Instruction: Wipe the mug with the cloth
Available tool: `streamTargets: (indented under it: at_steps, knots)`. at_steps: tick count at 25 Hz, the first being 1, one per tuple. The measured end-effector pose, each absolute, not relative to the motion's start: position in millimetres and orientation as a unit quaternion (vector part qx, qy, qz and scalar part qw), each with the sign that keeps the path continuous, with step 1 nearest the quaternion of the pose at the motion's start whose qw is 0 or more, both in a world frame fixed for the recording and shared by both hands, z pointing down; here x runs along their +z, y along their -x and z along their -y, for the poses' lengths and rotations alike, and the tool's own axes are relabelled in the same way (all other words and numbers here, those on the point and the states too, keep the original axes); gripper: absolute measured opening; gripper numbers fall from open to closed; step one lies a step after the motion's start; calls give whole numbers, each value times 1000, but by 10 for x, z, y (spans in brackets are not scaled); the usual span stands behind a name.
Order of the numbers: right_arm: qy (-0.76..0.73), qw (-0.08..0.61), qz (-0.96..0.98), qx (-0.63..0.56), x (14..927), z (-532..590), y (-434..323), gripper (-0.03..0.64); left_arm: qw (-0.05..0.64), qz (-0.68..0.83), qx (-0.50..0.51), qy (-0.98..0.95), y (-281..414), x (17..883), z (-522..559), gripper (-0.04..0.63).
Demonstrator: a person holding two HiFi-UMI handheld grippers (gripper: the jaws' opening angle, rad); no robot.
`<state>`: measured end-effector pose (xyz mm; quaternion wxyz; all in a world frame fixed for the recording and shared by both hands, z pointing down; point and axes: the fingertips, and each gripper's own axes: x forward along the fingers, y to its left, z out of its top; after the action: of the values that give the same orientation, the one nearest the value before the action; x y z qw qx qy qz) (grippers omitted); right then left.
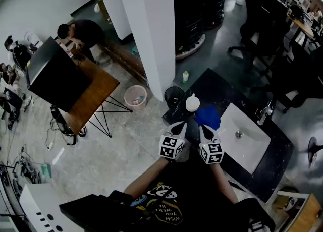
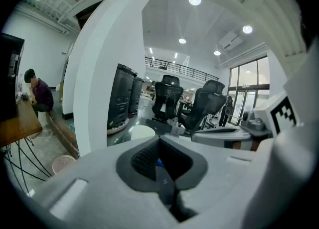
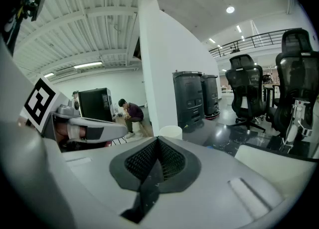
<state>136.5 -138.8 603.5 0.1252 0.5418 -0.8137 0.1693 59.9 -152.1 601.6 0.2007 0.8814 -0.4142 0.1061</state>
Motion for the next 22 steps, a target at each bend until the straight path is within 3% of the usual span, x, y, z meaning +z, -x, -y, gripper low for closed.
streamTargets:
  at_steps: [22]
  knots:
    - [-550,133,806,175,6160,1276,-1391,2,199,411,106,-883,-533,6079,1457,3]
